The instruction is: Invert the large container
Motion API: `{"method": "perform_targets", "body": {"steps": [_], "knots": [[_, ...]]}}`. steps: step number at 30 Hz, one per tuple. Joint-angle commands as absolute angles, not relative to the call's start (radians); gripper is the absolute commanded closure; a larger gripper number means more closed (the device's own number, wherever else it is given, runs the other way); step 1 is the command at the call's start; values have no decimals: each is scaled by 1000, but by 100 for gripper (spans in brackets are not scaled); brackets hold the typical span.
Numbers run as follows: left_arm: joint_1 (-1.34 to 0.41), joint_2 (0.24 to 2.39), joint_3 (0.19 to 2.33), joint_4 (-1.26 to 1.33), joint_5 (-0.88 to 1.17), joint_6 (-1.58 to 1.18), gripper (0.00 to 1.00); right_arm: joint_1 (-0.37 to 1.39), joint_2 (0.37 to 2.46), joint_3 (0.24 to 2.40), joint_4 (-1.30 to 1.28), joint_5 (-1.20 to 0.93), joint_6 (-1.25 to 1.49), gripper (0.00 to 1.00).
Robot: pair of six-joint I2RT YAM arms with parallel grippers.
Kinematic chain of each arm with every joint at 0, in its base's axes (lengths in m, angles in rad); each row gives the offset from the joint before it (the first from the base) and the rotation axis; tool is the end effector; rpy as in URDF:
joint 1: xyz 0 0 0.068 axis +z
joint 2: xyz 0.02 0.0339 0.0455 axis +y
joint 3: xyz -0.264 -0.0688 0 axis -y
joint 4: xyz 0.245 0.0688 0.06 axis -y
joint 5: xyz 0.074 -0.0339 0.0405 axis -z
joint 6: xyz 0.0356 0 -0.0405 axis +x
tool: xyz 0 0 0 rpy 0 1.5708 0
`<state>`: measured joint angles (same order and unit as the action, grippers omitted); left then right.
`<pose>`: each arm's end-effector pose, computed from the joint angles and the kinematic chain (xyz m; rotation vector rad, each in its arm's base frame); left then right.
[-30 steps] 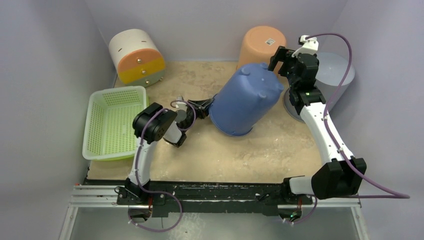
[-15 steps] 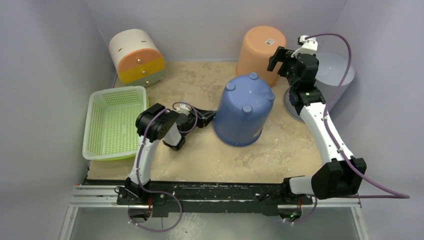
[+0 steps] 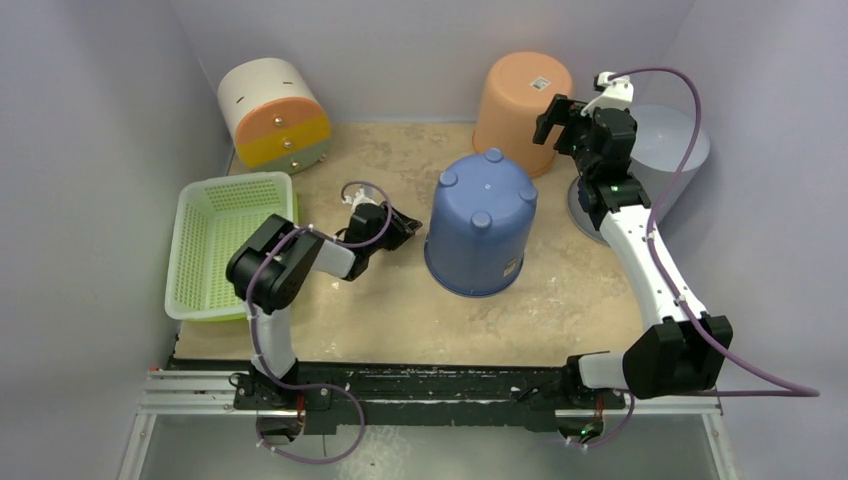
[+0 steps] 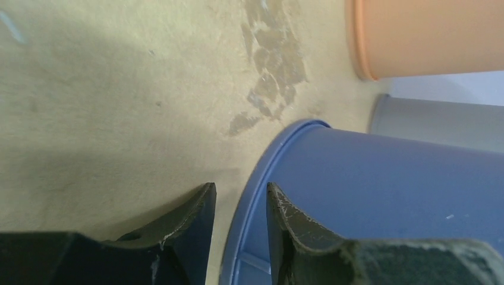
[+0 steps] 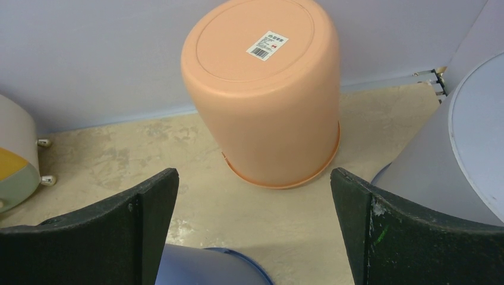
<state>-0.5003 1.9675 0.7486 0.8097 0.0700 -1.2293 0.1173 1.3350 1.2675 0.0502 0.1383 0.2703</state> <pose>0.3175 -0.1764 0.1041 -0.7308 2.0561 -1.1391 0.3145 0.0321 0.4116 0.2291 1.5747 0.1926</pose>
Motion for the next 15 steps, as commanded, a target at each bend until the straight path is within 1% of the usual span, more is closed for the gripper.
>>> {"method": "perform_targets", "body": {"steps": [1,4,7,15], "knots": [[-534,1850,841,430,-76,-1009,66,115,1302,1262,83,125,280,0],[-595,1830,882,368,-131,-956,66,116,1295,1266,73,120,286,0],[-649,1862,939,351,-149,-938,66,115,1292,1278,59,120,288,0],[-766,1995,1069,474,-114,-929,65,115,1261,1331,46,110,290,0]]}}
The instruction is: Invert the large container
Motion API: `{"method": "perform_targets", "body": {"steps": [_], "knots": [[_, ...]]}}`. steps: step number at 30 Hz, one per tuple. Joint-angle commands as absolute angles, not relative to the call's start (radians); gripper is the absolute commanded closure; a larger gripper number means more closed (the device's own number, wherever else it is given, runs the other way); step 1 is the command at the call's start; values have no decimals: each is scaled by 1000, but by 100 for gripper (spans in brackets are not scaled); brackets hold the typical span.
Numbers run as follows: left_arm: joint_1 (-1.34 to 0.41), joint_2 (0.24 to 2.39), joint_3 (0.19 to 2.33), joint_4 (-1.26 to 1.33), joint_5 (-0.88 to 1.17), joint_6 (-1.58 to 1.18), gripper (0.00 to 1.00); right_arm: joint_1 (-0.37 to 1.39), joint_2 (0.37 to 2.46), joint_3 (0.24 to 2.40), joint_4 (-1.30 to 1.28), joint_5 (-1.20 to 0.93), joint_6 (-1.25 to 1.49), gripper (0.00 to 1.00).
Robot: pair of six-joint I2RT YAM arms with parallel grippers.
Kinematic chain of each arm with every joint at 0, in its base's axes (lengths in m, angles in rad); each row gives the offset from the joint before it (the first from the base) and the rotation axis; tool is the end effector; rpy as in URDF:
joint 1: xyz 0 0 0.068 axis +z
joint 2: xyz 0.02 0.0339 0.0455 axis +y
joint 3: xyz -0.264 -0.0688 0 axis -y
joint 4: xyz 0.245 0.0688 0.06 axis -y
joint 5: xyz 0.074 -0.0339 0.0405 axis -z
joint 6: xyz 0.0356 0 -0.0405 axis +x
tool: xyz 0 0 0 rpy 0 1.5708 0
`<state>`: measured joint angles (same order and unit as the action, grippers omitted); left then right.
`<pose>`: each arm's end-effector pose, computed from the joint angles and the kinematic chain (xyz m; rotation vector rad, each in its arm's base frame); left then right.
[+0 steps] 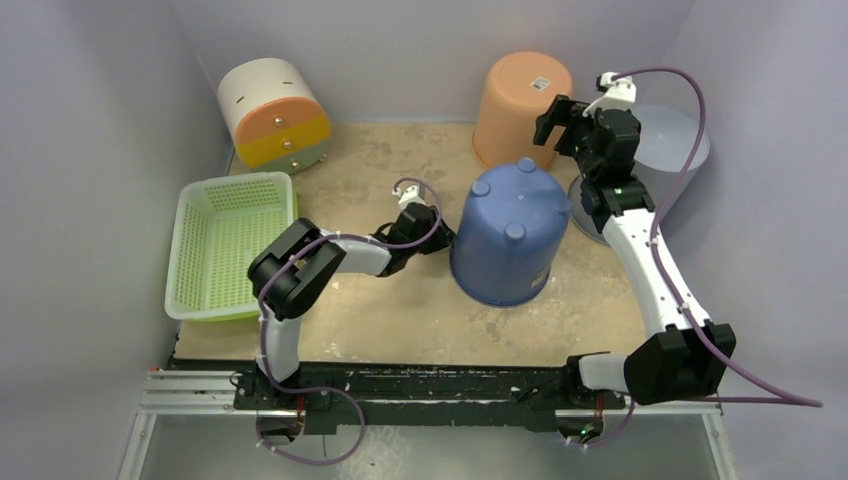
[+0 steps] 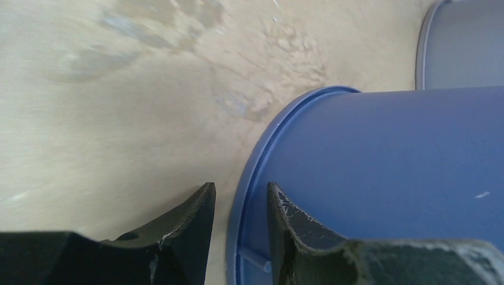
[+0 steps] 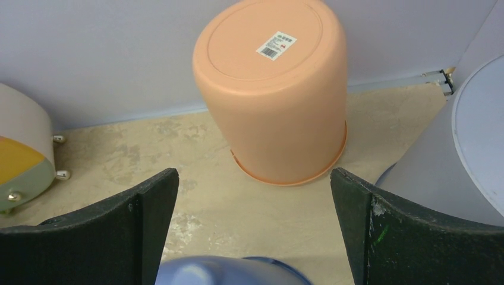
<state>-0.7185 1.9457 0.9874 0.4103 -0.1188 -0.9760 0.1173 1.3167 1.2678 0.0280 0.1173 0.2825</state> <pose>0.3039 -0.2601 0.1362 -0.3620 2.2136 -0.8546 0.3090 0.0322 0.4147 0.2227 1.5802 0.2181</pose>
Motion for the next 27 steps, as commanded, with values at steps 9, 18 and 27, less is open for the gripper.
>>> {"method": "perform_targets", "body": {"steps": [9,18,27], "knots": [[-850,2176,1330,483,-48,-896,65,115,1262,1378,54,67,298,0],[-896,2181,1478,251,-11,-730,59,115,1258,1381,26,30,276,0],[-875,1803,1349,-161,-355,-440,55,125,1297,1386,12,-54,248,0]]}}
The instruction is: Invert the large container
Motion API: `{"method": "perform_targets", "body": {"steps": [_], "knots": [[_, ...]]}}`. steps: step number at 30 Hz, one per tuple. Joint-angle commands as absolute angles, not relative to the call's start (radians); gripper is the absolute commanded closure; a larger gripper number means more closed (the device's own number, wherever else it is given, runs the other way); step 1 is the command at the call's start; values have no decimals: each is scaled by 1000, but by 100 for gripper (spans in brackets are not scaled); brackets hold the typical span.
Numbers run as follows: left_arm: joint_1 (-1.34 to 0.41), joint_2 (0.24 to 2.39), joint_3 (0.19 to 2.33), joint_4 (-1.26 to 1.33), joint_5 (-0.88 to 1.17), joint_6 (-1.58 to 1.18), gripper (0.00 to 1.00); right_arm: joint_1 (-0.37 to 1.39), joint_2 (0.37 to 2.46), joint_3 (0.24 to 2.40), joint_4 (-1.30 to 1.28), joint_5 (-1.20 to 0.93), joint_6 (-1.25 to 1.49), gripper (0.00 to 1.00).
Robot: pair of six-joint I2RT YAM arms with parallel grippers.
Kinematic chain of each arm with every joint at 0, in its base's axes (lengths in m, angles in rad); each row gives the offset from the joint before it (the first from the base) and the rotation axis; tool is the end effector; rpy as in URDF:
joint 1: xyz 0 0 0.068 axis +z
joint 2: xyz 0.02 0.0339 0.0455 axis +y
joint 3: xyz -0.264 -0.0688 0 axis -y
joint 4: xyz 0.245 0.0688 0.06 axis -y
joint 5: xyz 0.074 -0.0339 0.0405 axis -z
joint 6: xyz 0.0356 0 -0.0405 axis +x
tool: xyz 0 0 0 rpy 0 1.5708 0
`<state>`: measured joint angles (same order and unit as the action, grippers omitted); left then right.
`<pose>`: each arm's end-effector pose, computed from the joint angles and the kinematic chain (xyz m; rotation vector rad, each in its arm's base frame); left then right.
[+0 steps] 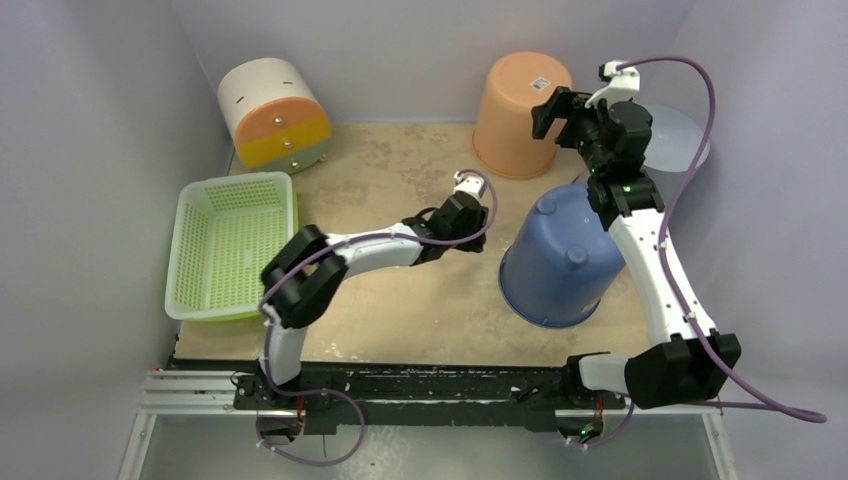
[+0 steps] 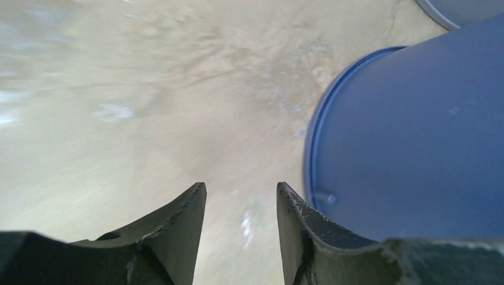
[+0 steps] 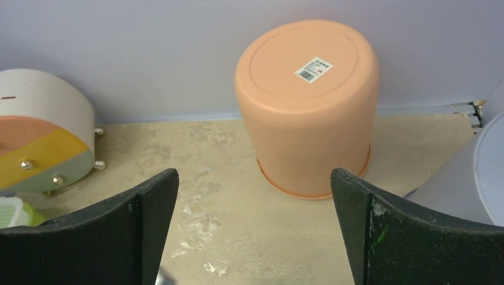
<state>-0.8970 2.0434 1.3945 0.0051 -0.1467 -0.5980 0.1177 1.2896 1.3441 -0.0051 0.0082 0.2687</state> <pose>0.2905 -0.3554 0.1828 0.2576 2.2741 -0.6538 0.2955 0.0347 0.4458 0.1219 1.5241 0.3023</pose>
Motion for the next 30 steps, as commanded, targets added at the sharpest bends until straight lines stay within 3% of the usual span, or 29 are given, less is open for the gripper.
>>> {"method": "perform_targets", "body": {"steps": [1,7,11,24,30], "knots": [[-857,1757,1328,-201,-393,-434,55,132,1299,1383,12,-54,248,0],[-611,1473,1160,-310,-434,-450,56,207,1316,1357,27,-53,244,0],[-455,1396,1116,-363,-501,-424,58,278,1351,1351,33,-31,239,0],[-312,1425,1050,-401,-890,-564,60,316,1379,1295,51,-41,235,0],[-245,1441,1003,-360,-903,-595,60,316,1382,1272,59,-50,236,0]]}}
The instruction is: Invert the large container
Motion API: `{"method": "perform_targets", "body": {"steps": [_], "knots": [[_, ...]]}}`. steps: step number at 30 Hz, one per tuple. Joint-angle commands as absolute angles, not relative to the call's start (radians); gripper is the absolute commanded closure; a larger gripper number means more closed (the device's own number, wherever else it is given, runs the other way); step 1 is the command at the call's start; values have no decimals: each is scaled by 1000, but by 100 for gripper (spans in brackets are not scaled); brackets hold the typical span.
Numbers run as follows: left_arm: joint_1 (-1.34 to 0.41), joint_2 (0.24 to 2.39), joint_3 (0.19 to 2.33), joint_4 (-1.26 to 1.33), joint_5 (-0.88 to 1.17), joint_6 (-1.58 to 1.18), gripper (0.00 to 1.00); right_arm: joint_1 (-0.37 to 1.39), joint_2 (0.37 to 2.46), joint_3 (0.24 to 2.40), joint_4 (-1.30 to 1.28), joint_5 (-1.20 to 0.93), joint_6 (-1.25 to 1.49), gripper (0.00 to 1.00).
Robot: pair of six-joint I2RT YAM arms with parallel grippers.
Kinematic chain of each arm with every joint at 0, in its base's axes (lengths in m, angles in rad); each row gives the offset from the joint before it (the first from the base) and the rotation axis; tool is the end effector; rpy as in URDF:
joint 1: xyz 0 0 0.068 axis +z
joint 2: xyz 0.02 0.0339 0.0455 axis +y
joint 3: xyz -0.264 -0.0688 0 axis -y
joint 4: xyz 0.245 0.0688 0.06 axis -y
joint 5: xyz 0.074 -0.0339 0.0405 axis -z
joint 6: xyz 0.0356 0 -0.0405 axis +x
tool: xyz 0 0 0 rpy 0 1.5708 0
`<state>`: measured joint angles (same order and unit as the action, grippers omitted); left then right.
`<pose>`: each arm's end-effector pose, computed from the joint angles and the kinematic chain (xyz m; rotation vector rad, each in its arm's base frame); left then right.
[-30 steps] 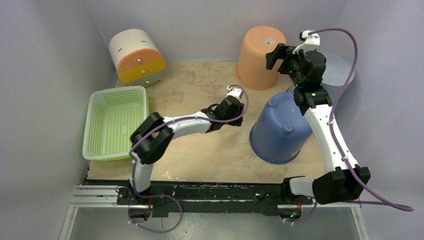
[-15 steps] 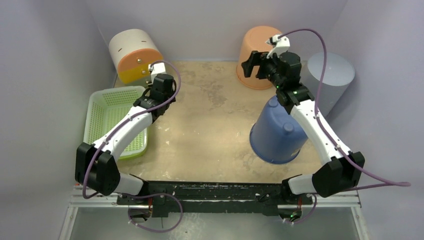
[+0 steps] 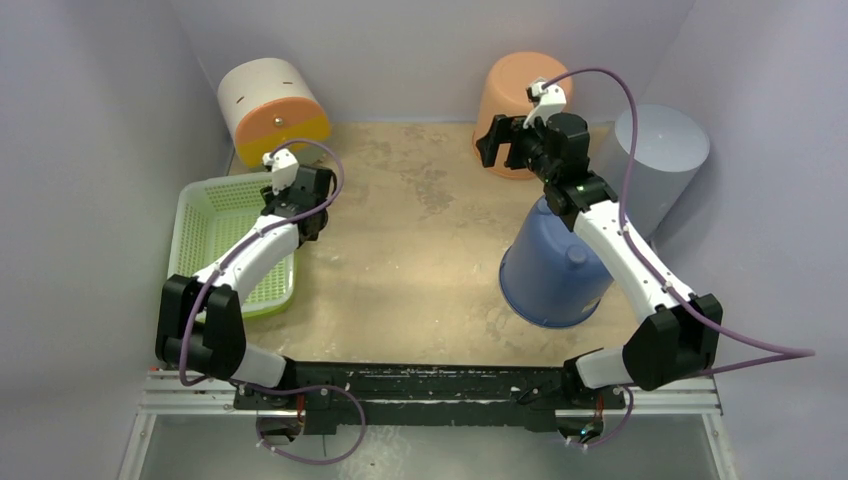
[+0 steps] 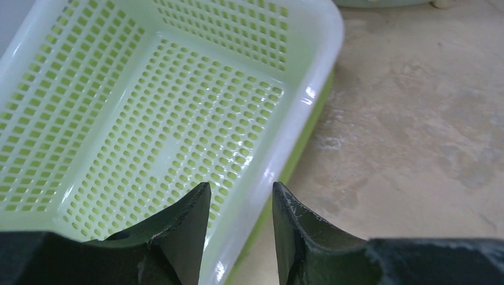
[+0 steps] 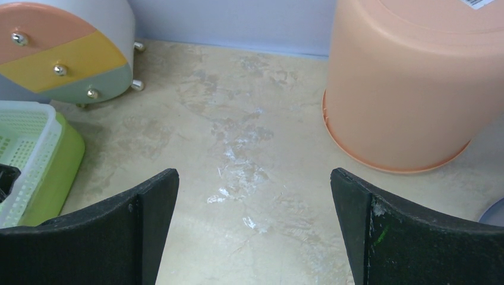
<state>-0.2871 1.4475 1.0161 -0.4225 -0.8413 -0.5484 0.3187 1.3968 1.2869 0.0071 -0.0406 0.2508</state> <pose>0.2946 -0.0593 0.2539 -0.6272 2.0514 0.5435 0.3162 0.1058 0.3950 -0.0885 1.6922 0.4624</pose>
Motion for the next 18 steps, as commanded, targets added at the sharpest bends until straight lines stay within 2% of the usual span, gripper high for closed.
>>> {"method": "perform_targets", "body": {"steps": [1,12,18], "knots": [[-237,1448,1000,-352,-888,-599,60,316,1381,1268,62,-51,238,0],[-230,1469,953,-259,-776,-576,61,316,1364,1234,74,-33,240,0],[-229,1484,934,-227,-738,-570,57,316,1375,1226,81,-42,245,0]]}}
